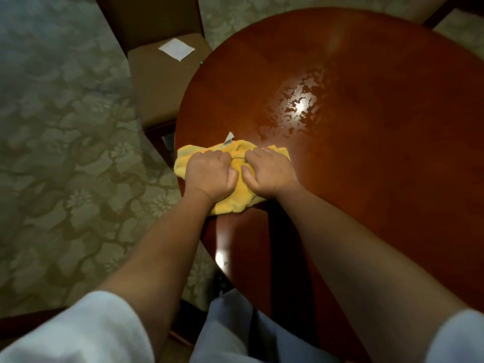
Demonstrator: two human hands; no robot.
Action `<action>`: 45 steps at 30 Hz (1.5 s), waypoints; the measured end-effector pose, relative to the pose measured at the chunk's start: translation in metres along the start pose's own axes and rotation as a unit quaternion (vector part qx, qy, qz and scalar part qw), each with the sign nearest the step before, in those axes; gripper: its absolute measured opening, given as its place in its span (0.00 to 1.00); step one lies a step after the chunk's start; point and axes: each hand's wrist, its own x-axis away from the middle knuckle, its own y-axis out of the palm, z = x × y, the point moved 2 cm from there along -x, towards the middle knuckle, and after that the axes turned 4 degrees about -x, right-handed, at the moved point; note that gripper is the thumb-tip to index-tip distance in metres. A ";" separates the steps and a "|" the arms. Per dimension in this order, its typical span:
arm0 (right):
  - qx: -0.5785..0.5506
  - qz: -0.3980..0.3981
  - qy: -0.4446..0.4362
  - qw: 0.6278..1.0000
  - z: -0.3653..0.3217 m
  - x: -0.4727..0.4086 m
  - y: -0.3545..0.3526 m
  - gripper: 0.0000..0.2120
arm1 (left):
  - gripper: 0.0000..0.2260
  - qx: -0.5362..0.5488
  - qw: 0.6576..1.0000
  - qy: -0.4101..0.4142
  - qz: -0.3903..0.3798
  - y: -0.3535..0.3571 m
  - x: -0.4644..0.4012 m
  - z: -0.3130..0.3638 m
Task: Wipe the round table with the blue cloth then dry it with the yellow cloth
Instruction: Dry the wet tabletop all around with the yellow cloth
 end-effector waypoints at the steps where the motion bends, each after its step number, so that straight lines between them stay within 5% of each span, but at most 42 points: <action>1: -0.004 -0.003 -0.002 1.000 -0.001 0.004 0.000 0.26 | 0.13 -0.001 1.000 0.000 0.001 -0.001 0.004 0.002; 9: -0.013 0.004 -0.057 0.998 -0.018 0.058 0.003 0.21 | 0.13 -0.023 0.998 -0.052 0.031 -0.015 0.067 0.038; 23: -0.043 0.033 -0.159 0.986 -0.015 0.248 -0.023 0.16 | 0.11 -0.010 0.984 -0.174 0.028 -0.045 0.210 0.202; 45: -0.041 0.060 -0.160 0.984 -0.016 0.164 0.000 0.16 | 0.15 -0.044 0.990 -0.127 -0.035 -0.037 0.151 0.126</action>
